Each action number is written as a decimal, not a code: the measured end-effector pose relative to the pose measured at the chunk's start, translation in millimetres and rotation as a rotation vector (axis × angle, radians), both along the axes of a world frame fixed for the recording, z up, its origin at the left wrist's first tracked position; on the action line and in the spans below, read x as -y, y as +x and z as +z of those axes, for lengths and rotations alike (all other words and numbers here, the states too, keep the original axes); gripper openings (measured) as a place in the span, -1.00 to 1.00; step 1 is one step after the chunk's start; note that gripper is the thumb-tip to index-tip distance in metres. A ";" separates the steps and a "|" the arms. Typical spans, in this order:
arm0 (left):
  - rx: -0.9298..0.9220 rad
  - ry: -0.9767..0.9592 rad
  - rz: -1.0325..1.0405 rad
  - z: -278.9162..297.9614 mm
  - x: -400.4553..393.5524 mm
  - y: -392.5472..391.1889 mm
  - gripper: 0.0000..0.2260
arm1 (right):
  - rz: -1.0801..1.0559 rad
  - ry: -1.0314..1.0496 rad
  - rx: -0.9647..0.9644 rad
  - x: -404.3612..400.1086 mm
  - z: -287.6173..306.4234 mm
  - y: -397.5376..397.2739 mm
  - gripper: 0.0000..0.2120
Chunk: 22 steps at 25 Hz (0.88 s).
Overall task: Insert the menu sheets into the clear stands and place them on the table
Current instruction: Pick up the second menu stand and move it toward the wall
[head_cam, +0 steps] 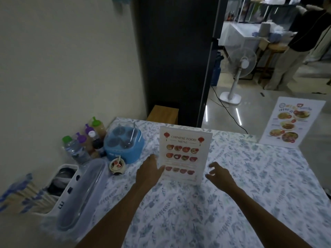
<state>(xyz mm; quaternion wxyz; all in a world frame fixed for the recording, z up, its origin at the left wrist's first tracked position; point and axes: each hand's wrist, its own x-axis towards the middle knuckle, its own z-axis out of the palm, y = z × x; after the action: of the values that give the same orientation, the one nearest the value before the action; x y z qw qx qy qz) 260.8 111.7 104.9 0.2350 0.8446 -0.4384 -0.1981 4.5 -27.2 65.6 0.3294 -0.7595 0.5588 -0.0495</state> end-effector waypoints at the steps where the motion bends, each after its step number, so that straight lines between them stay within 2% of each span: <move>1: -0.010 -0.003 0.006 -2.8 8.7 0.8 -0.55 | 0.024 -0.003 0.019 2.2 -3.6 -0.8 -0.59; 5: -0.047 -0.013 0.026 -24.0 48.2 5.3 -0.57 | 0.173 0.086 0.075 22.3 -33.7 5.4 -0.53; 8: -0.068 0.004 0.054 -38.0 62.9 15.6 -0.65 | 0.182 0.179 0.130 34.8 -51.1 8.6 -0.68; 11: -0.099 0.024 0.035 -36.7 77.4 30.3 -0.68 | 0.182 0.228 0.152 51.8 -50.9 10.8 -0.73; 17: -0.143 -0.060 -0.088 -18.4 156.4 62.8 -0.65 | 0.123 0.097 0.183 110.7 -19.2 31.9 -0.78; 20: -0.159 -0.069 -0.143 -7.2 201.6 99.9 -0.60 | 0.052 0.111 0.154 136.2 -9.6 60.6 -0.86; 22: -0.156 -0.055 -0.184 -4.2 226.6 135.7 -0.57 | 0.007 0.104 0.160 145.7 -9.7 92.1 -0.80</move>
<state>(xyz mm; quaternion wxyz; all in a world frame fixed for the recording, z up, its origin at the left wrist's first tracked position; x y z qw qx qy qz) 396.5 -114.9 100.7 0.2723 0.7760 -0.5000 -0.2716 96.6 -172.8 55.9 0.4122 -0.7369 0.5299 -0.0796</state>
